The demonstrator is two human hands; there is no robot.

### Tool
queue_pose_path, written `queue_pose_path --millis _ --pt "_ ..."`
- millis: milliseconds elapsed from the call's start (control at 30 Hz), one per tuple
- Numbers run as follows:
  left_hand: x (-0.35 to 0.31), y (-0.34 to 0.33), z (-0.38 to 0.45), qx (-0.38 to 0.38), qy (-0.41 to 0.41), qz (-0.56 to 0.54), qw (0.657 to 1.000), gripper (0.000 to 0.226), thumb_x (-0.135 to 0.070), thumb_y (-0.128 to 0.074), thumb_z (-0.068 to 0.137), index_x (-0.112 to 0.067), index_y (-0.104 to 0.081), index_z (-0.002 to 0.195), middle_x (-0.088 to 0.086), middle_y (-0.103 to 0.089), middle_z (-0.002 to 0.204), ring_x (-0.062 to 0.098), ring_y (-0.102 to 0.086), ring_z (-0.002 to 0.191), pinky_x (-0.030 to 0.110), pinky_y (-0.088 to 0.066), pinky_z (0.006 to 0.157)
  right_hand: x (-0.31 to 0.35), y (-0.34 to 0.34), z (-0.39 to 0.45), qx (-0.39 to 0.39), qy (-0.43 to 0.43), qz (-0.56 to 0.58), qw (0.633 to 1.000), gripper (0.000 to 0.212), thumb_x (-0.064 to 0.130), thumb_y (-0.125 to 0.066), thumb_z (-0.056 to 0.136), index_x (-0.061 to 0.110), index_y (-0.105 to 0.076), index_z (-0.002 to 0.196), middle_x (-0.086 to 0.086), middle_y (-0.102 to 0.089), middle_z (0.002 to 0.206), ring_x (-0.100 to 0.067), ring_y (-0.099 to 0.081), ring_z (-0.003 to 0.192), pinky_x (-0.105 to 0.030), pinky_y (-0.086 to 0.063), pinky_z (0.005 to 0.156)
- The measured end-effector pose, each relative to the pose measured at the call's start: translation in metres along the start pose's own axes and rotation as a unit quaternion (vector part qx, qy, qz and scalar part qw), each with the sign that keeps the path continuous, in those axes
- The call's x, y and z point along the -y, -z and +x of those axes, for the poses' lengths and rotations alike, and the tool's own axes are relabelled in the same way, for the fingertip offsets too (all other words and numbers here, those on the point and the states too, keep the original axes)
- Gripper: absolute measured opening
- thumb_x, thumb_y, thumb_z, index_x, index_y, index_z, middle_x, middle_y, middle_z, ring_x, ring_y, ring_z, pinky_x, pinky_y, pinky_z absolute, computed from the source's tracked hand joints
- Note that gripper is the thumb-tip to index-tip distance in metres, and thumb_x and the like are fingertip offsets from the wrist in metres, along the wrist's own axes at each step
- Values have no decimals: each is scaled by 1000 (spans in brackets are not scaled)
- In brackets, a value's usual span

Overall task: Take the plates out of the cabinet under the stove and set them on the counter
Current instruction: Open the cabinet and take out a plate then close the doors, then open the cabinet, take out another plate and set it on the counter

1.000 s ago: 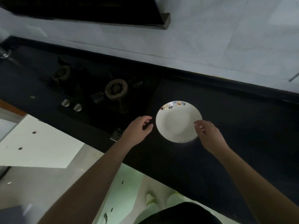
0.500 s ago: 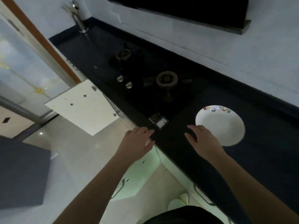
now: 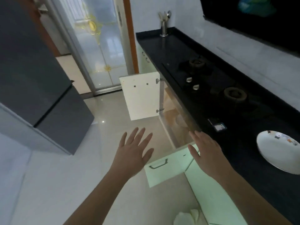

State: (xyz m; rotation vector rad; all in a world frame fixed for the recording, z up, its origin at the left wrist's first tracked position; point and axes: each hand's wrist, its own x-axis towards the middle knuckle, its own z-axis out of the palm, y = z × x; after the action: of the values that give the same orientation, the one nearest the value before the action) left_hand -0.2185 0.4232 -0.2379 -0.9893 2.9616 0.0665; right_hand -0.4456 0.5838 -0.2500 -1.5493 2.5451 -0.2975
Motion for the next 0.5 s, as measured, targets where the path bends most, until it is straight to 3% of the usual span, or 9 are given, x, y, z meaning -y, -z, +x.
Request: queue_pose_path --millis 167,267,400,500 --pt "52 29 -78 -36 52 19 998 63 -62 -10 98 -35 -16 156 -2 -15 164 22 -5 152 50 -2 121 94 5 -4 -3 69 -22 997 68 53 -14 95 19 -30 152 -6 -36 155 -24 -29 145 -44 -28 117" --pt "82 38 -110 -24 93 34 995 66 -62 -4 97 -36 -7 157 -3 -5 166 21 4 152 48 3 121 144 1 -8 5 107 -86 991 64 53 -13 97 24 -24 153 -2 -31 158 -22 -25 147 -43 -27 116" --pt "109 50 -124 -44 129 30 990 70 -64 4 93 -36 -6 156 -3 -3 166 21 4 152 51 0 122 184 5 -2 -4 141 -130 981 57 51 -26 100 25 -33 150 -2 -36 156 -24 -33 144 -43 -28 115" --pt "119 57 -117 -53 141 26 988 69 -64 2 94 -36 -7 156 -3 -4 166 20 3 152 50 -2 122 197 8 12 -4 149 -130 980 57 51 -24 99 26 -36 149 -2 -41 153 -24 -35 142 -43 -32 115"
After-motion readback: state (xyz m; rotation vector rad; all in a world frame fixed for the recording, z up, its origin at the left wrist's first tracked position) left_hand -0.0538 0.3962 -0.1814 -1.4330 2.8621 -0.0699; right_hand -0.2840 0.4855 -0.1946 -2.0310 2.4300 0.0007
